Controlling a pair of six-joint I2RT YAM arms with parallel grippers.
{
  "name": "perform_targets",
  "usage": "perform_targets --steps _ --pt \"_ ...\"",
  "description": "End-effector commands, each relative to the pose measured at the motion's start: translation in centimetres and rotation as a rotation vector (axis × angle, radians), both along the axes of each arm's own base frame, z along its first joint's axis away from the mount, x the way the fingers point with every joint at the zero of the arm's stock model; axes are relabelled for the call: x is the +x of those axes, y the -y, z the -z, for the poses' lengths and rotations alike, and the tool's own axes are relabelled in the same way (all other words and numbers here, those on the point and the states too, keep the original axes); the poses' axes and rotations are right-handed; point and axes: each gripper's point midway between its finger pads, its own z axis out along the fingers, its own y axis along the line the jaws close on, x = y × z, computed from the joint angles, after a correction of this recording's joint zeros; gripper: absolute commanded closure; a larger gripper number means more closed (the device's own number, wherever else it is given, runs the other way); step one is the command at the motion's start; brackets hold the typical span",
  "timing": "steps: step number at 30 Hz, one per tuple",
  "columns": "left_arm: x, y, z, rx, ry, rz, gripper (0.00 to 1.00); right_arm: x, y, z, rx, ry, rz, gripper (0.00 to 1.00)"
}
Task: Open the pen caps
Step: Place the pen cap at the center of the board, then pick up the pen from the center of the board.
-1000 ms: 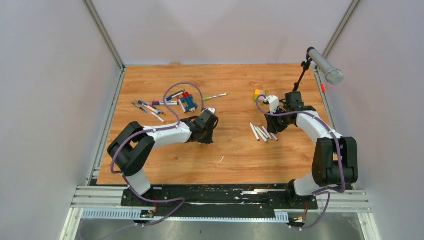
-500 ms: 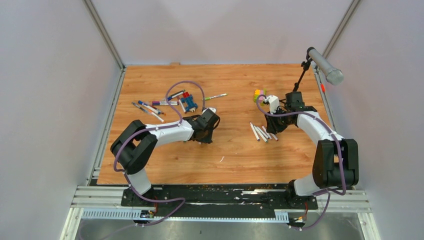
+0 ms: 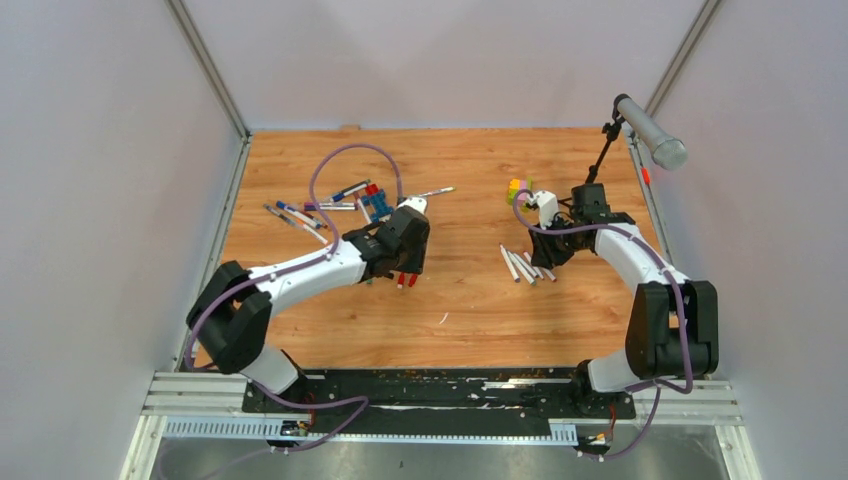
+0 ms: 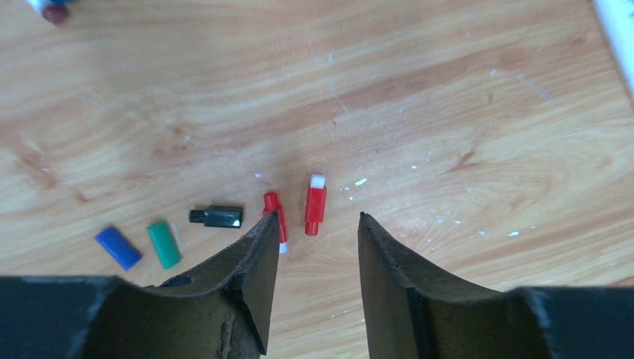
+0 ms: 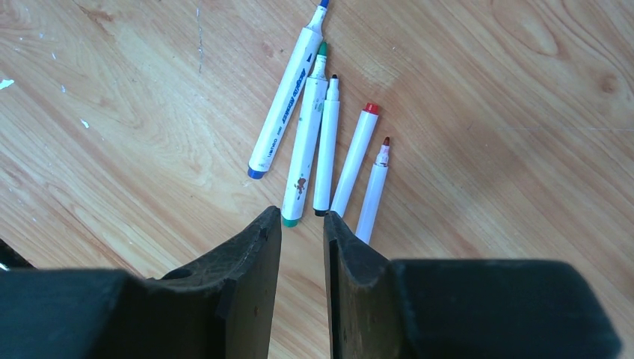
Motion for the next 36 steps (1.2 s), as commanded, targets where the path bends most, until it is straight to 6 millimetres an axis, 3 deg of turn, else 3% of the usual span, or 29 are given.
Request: perform_targets --steps 1,7,11,14,19,24,28,30,36 --pt "2.2 -1.1 -5.0 -0.039 0.161 -0.028 0.48 1.2 -0.6 -2.8 0.031 0.094 -0.035 0.71" --pt "3.5 -5.4 -7.7 -0.066 0.282 -0.131 0.31 1.1 -0.8 -3.1 0.040 0.101 -0.046 0.71" --pt "4.1 -9.2 -8.9 -0.083 0.360 -0.260 0.03 1.0 -0.9 -3.3 0.044 0.106 -0.049 0.71" --pt "4.6 -10.0 -9.6 -0.146 0.383 -0.257 0.00 0.9 -0.9 -3.4 0.049 0.107 -0.052 0.71" --pt "5.7 -6.8 -10.8 -0.224 0.356 -0.063 0.00 0.8 -1.2 -3.5 0.061 0.107 -0.064 0.71" --pt "7.1 -4.3 -10.2 -0.219 0.289 0.031 0.00 0.5 -1.6 -3.8 0.081 0.111 -0.084 0.71" --pt "9.4 -0.5 -11.8 -0.239 0.372 0.249 0.01 0.4 -1.9 -3.9 0.086 0.111 -0.098 0.71" --pt "11.1 0.8 -12.2 -0.168 0.386 0.366 0.04 0.3 -1.9 -3.9 0.085 0.111 -0.100 0.71" --pt "16.4 0.2 -7.3 0.216 0.233 0.561 0.08 0.3 -2.0 -4.1 0.089 0.116 -0.104 0.70"
